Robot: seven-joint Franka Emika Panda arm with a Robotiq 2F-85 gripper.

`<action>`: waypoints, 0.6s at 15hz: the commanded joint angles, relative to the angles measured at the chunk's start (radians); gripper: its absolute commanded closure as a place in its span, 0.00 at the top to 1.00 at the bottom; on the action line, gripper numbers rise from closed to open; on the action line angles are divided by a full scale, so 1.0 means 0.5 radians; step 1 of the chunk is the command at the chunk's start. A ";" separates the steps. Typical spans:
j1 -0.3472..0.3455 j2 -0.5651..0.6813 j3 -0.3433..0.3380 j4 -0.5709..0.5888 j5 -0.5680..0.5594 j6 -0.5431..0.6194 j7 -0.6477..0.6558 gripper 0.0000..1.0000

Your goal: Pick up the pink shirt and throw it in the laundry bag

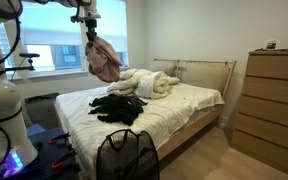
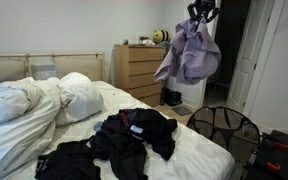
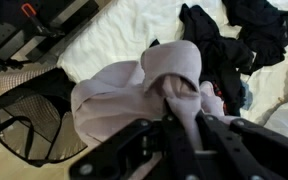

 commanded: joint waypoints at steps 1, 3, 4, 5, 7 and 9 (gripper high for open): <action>-0.183 -0.398 0.018 -0.485 0.092 0.128 0.066 0.04; -0.280 -0.568 0.003 -0.695 0.125 0.158 0.039 0.04; -0.331 -0.654 -0.004 -0.807 0.146 0.180 0.021 0.04; -0.380 -0.737 -0.012 -0.915 0.158 0.205 0.007 0.04; -0.467 -0.857 -0.024 -1.063 0.178 0.221 -0.029 0.04; -0.549 -0.981 -0.026 -1.226 0.156 0.279 -0.047 0.04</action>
